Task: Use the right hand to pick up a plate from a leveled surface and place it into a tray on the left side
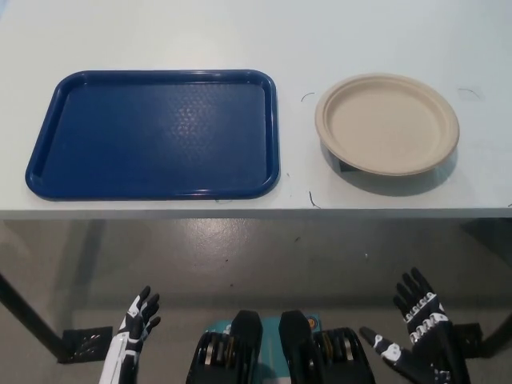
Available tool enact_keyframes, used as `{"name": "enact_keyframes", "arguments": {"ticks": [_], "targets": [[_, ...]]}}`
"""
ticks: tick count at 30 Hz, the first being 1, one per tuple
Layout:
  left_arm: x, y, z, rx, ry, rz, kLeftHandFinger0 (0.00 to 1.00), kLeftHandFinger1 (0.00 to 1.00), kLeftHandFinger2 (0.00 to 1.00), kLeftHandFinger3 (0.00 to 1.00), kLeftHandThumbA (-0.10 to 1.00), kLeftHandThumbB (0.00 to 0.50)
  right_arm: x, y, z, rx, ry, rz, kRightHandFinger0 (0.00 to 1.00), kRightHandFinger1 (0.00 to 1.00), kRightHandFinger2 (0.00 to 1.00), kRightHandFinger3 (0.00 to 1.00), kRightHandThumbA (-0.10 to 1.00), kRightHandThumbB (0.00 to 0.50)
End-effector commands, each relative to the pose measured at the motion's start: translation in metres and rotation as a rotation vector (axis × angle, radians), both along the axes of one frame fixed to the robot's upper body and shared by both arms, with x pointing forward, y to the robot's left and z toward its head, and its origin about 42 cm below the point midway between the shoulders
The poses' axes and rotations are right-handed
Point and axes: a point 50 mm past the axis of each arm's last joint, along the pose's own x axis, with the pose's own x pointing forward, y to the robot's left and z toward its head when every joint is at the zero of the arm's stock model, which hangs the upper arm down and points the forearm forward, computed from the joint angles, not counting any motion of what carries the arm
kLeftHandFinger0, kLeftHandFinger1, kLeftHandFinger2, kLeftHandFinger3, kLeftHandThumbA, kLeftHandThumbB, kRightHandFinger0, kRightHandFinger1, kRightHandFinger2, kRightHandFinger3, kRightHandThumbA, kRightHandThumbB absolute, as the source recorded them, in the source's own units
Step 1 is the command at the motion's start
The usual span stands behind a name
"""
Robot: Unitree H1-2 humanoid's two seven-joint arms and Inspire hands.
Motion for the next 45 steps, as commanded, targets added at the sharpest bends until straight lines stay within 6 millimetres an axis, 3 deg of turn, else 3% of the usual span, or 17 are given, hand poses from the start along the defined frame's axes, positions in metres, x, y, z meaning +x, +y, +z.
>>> {"name": "enact_keyframes", "arguments": {"ticks": [1,7,11,17,30,41,45], "targets": [[0.005,0.008,0.02,0.007,-0.111,0.008,1.0,1.0,1.0,1.0,1.0,0.001,0.039,-0.012,0.054,0.795,-0.039,0.204,1.0,1.0,1.0,1.0,1.0,0.412],[0.007,0.009,0.015,0.008,-0.096,0.006,1.0,1.0,1.0,1.0,1.0,0.0,0.055,-0.01,0.067,0.977,0.001,0.2,1.0,1.0,1.0,1.0,1.0,0.434],[0.004,0.009,0.013,0.025,-0.091,0.006,1.0,1.0,1.0,1.0,1.0,0.0,0.063,-0.004,0.068,1.019,0.02,0.197,1.0,1.0,1.0,1.0,1.0,0.421],[0.001,0.007,0.01,0.025,-0.07,-0.003,1.0,1.0,1.0,1.0,1.0,0.0,0.071,0.003,0.065,1.057,0.032,0.203,1.0,1.0,1.0,1.0,1.0,0.408],[0.001,0.008,0.007,0.049,-0.066,-0.014,1.0,1.0,1.0,1.0,1.0,0.0,0.078,0.005,0.077,1.085,0.014,0.236,1.0,1.0,1.0,1.0,1.0,0.405],[-0.001,0.007,-0.003,0.069,-0.03,-0.022,1.0,1.0,1.0,1.0,1.0,0.024,0.097,0.002,0.069,1.105,0.051,0.216,1.0,1.0,1.0,1.0,1.0,0.401],[-0.001,0.007,-0.004,0.076,-0.029,-0.024,1.0,1.0,1.0,1.0,1.0,0.008,0.103,0.002,0.068,1.121,0.066,0.202,1.0,1.0,1.0,1.0,1.0,0.394]]}}
